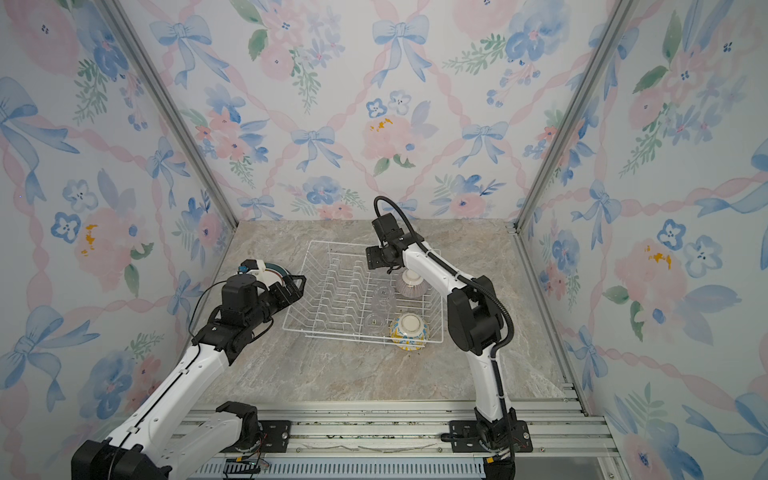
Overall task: Unload the mixed dishes from the dish rack
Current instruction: 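Lower the right gripper onto a clear plastic cup in the rack and close, then lift the clear cup up out of the rack with the right gripper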
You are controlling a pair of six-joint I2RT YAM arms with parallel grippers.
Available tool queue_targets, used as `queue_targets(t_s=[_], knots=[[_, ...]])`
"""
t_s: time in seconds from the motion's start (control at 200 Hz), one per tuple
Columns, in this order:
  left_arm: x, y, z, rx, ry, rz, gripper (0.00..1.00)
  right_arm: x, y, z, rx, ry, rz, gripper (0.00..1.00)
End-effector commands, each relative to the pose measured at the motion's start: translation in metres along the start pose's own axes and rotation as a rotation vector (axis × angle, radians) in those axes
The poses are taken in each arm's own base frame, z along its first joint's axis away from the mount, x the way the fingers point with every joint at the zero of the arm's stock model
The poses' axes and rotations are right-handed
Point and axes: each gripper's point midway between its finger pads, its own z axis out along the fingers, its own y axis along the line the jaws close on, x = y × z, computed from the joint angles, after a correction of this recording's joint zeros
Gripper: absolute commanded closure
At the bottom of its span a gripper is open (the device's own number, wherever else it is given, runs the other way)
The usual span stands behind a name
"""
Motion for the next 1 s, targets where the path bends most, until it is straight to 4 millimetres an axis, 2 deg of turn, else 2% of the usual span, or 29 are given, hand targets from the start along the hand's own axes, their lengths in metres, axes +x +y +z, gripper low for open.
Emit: queue_targets(t_s=[0.0, 0.48, 0.875, 0.995], knots=[[-0.005, -0.004, 0.0, 0.0, -0.012, 0.032, 0.02, 0.011, -0.011, 0.006, 0.015, 0.085, -0.011, 0.19], [-0.003, 0.0, 0.008, -0.023, 0.006, 0.029, 0.02, 0.002, -0.019, 0.03, 0.019, 0.101, -0.018, 0.16], [-0.003, -0.003, 0.01, -0.019, 0.014, 0.029, 0.02, 0.005, -0.021, 0.04, 0.011, 0.118, -0.013, 0.24], [-0.002, -0.003, 0.013, -0.021, 0.023, 0.031, 0.02, 0.009, -0.021, 0.042, 0.008, 0.13, -0.012, 0.3]])
